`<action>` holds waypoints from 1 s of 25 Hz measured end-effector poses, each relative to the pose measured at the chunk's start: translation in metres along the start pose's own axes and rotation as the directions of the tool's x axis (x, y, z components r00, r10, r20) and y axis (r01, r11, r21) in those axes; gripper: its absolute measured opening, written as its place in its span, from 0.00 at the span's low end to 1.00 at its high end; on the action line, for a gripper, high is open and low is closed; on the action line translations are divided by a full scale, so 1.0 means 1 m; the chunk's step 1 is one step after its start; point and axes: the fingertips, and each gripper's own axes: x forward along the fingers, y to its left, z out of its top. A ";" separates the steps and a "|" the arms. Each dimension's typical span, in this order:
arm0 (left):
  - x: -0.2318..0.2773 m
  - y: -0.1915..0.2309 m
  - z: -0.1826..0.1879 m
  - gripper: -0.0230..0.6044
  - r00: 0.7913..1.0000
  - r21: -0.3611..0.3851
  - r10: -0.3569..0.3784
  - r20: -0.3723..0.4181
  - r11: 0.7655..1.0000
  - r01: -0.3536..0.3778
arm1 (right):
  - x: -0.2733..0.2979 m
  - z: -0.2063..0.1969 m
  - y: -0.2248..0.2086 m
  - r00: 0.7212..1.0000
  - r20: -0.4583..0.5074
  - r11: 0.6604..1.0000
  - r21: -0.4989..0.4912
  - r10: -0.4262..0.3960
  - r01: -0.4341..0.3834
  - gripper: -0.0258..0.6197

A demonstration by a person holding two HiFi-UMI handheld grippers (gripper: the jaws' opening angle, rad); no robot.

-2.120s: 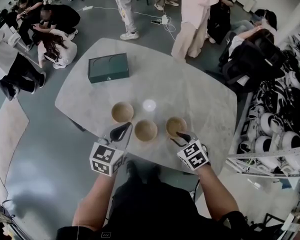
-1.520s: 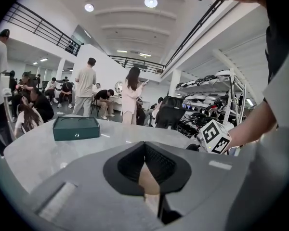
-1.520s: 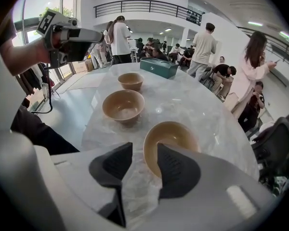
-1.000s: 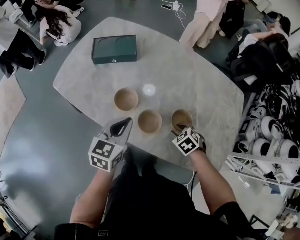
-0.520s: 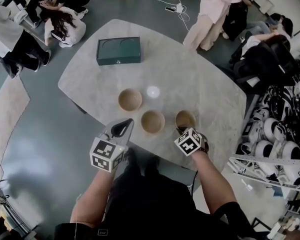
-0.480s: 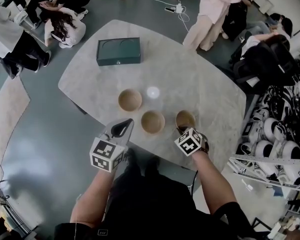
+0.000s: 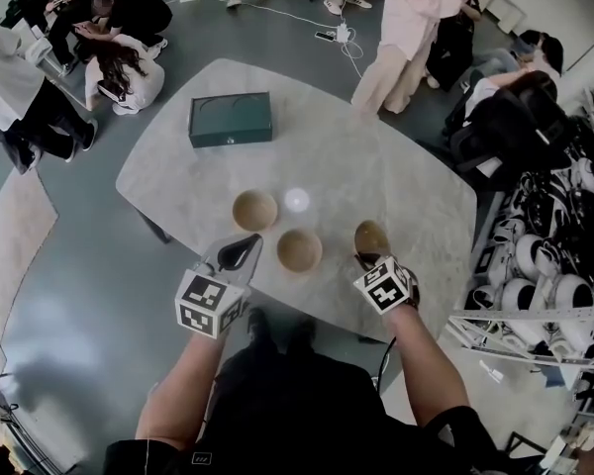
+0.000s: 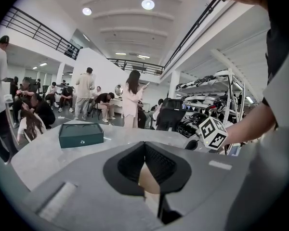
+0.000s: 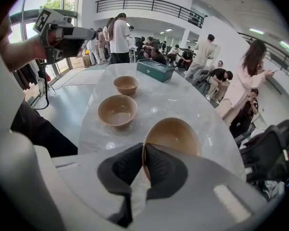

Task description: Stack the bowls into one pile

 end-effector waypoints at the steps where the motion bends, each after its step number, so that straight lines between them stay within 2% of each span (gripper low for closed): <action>1: -0.001 0.002 0.003 0.05 1.000 0.006 -0.002 0.004 1.000 0.002 | -0.006 0.004 -0.002 1.000 0.012 1.000 0.004 -0.010 0.010 0.06; 7: -0.013 0.017 0.015 0.05 0.999 0.041 -0.033 0.016 0.999 0.033 | -0.034 0.038 -0.004 0.993 0.084 0.997 0.033 -0.078 0.075 0.06; 14: -0.021 0.031 0.022 0.05 0.997 0.060 -0.066 0.026 0.996 0.064 | -0.055 0.077 0.012 0.985 0.137 0.994 0.019 -0.108 0.106 0.06; 18: -0.022 0.035 0.011 0.05 0.998 0.045 -0.062 0.019 0.997 0.061 | -0.056 0.096 0.028 0.983 0.160 0.995 -0.026 -0.088 0.093 0.06; 25: -0.023 0.040 0.007 0.05 1.000 0.010 -0.011 0.019 1.000 0.010 | -0.043 0.116 0.050 0.985 0.170 0.993 -0.118 0.001 0.019 0.06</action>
